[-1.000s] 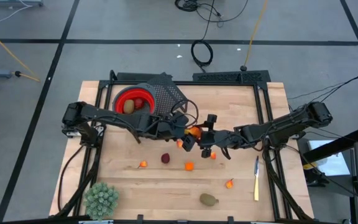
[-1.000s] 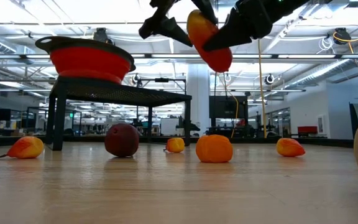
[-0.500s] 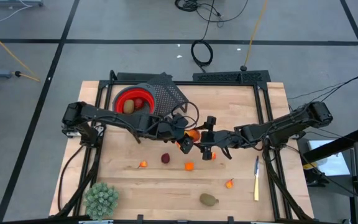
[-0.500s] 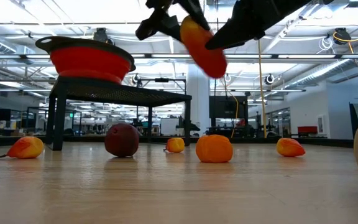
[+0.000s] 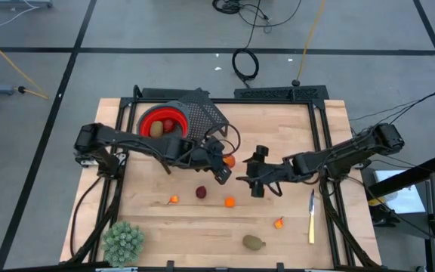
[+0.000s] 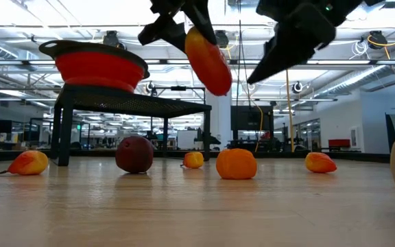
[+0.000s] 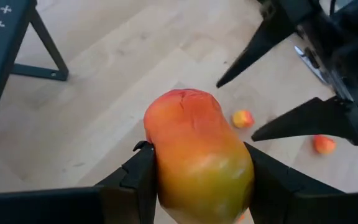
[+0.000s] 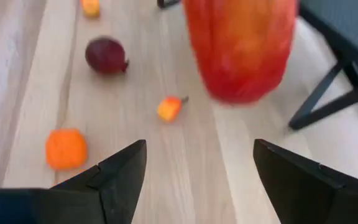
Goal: Pick & Place Fruit
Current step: Put the mango into the red strainer bowl on the shelf
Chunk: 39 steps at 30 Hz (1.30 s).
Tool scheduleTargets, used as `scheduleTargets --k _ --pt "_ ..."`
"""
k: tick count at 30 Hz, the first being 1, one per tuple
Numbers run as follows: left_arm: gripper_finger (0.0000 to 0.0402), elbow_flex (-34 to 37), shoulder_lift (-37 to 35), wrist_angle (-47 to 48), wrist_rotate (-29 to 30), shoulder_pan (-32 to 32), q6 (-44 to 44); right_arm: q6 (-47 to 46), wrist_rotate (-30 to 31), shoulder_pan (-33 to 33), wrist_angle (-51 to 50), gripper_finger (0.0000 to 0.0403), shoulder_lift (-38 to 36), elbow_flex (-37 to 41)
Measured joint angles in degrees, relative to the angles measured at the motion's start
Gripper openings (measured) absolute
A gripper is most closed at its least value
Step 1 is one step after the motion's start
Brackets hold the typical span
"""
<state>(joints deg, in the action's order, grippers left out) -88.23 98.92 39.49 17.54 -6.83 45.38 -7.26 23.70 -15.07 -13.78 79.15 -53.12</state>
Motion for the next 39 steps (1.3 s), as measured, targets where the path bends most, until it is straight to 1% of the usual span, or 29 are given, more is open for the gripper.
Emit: scheduleTargets --k 2,5,9,12,16,21,22,24,28,32,34,39 --pt "0.0176 0.0 -0.6 0.5 0.6 0.1 -0.1 -0.1 0.0 -0.7 -2.2 0.027 0.0 0.0" --pt "0.0176 0.0 -2.3 1.6 1.8 0.1 -0.1 -1.3 0.0 -1.9 -4.2 0.0242 0.0 0.0" --pt "0.0176 0.0 -5.2 3.3 4.2 0.0 -1.0 -3.4 -0.2 -3.3 -6.2 0.0188 0.0 0.0" --pt "0.0176 0.0 -7.9 5.7 7.2 0.0 -1.3 -4.1 -0.4 -4.0 -6.6 0.0142 0.0 0.0" --pt "0.0177 -0.1 -11.6 8.1 10.9 0.0 -1.4 -4.1 -4.1 -4.2 -6.6 0.0082 -0.1 0.0" --pt "0.0177 -0.1 -15.4 10.3 14.0 -0.1 -1.7 -3.3 -8.9 -4.1 -6.8 0.0012 -0.9 0.3" --pt "0.0177 -0.1 -16.1 10.7 14.5 -0.3 -1.7 -2.8 -9.5 -4.0 -6.5 0.0006 -1.5 0.6" --pt "0.0177 -0.1 -17.4 11.4 15.7 -0.5 -1.8 -2.6 -10.8 -3.6 -6.6 0.0007 -3.2 1.6" --pt "0.0177 0.0 -19.1 12.4 17.3 -1.3 -2.2 -2.7 -13.6 -2.3 -5.5 0.0005 -8.8 4.6" --pt "0.0177 -0.2 -19.9 13.0 19.0 -1.6 -2.2 -2.6 -16.6 -1.4 -2.7 0.0002 -15.8 9.3" --pt "0.0177 0.0 -20.1 13.9 19.0 -1.9 -1.9 -2.7 -17.8 -1.4 -0.3 0.0002 -19.5 11.7" --pt "0.0177 -0.1 -20.4 13.7 19.7 -2.1 -1.5 -5.1 -18.1 -1.4 3.6 0.0001 -29.4 18.4"
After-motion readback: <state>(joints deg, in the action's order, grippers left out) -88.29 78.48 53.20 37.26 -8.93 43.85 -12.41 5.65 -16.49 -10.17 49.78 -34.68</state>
